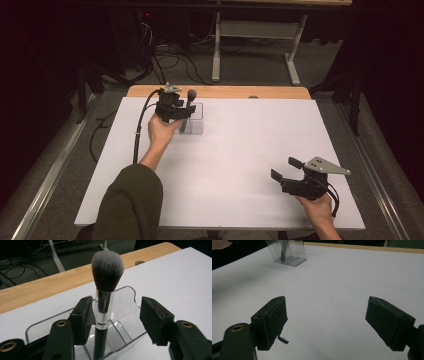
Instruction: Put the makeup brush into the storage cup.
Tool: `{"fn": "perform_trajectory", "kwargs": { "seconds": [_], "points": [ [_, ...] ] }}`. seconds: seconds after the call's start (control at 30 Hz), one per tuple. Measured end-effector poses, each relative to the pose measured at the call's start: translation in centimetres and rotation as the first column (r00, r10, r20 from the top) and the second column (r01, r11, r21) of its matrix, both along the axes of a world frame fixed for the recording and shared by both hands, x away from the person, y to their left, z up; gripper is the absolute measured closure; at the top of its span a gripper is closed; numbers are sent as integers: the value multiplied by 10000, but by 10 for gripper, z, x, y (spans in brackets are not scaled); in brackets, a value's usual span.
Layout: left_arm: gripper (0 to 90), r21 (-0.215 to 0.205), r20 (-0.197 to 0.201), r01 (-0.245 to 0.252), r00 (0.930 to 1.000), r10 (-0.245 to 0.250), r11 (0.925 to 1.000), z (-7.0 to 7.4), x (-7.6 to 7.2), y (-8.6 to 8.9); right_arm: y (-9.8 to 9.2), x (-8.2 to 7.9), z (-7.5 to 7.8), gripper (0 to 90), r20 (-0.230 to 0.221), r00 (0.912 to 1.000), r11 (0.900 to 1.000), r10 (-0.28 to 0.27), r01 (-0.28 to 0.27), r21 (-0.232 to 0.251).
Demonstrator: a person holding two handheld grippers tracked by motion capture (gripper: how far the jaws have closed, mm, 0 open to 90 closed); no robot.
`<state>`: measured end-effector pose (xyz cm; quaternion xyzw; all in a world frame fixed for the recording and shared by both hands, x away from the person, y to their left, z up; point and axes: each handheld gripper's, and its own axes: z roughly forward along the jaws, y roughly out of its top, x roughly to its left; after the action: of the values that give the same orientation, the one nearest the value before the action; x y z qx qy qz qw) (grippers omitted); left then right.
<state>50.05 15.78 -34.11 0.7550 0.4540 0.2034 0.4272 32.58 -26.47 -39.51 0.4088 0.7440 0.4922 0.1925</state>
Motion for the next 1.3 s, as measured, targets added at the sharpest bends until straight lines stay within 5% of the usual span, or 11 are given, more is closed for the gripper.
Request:
{"fn": "perform_trajectory", "kwargs": {
  "seconds": [0.7, 1.3],
  "points": [
    [358, -425, 1005, 557, 9936, -512, 9975, 20, -29, 7, 0, 0, 0, 187, -21, 10000, 10000, -68, 68, 42],
    [350, -503, 1347, 1193, 9846, -1116, 9916, 29, -47, 5, -2, 0, 0, 187, 24, 9999, 9999, -114, 113, 89]
  ]
}}
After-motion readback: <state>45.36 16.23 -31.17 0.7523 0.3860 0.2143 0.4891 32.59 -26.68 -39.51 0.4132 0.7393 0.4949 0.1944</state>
